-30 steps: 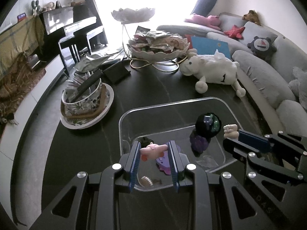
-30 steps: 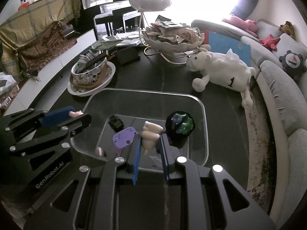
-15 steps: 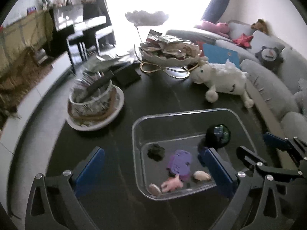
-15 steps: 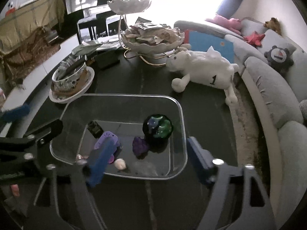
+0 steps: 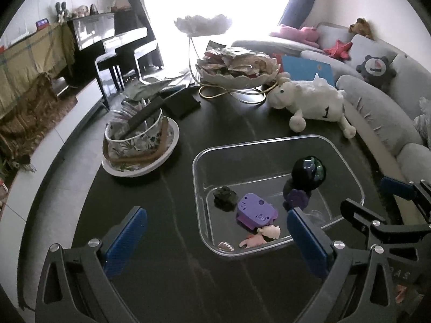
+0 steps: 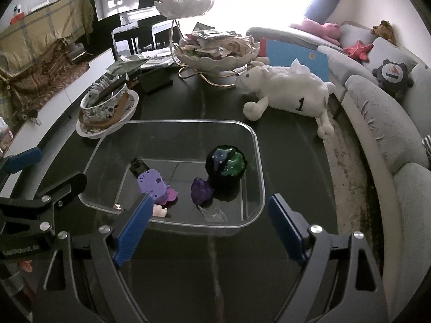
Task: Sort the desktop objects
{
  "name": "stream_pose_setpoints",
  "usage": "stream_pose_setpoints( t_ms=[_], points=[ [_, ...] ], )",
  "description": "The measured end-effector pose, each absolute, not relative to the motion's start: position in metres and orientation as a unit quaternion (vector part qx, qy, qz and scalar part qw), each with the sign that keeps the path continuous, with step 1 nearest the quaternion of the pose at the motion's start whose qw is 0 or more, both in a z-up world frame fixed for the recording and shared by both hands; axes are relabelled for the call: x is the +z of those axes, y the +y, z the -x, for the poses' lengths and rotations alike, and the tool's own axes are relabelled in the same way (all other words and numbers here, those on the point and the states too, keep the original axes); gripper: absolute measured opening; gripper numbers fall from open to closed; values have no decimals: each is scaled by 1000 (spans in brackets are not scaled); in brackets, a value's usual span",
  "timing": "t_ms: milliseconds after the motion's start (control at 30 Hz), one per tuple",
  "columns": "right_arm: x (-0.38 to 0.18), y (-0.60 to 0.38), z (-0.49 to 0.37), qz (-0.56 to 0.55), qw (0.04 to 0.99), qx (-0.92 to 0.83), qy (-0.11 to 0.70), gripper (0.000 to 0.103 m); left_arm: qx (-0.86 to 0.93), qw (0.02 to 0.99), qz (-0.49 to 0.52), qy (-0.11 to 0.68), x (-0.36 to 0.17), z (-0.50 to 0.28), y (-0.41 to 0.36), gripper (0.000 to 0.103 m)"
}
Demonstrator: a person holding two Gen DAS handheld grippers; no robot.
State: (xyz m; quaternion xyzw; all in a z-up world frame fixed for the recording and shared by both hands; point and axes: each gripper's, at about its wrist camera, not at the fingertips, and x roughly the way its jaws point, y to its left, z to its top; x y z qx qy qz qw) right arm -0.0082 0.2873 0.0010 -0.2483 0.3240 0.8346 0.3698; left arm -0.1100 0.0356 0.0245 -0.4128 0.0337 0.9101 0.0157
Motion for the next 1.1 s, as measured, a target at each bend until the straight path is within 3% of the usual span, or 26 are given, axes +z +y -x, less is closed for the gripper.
stream_pose_setpoints(
  t_ms=[367, 600, 1100],
  points=[
    [2, 274, 5, 251, 378, 834, 314, 86, 908, 28, 418, 23, 20, 96, 34, 103],
    [1, 268, -1, 252, 386, 830, 314, 96, 905, 37, 423, 10, 18, 86, 32, 103],
    [4, 248, -11, 256, 397, 824, 314, 100, 902, 35, 429, 20, 24, 65, 33, 103]
  ],
)
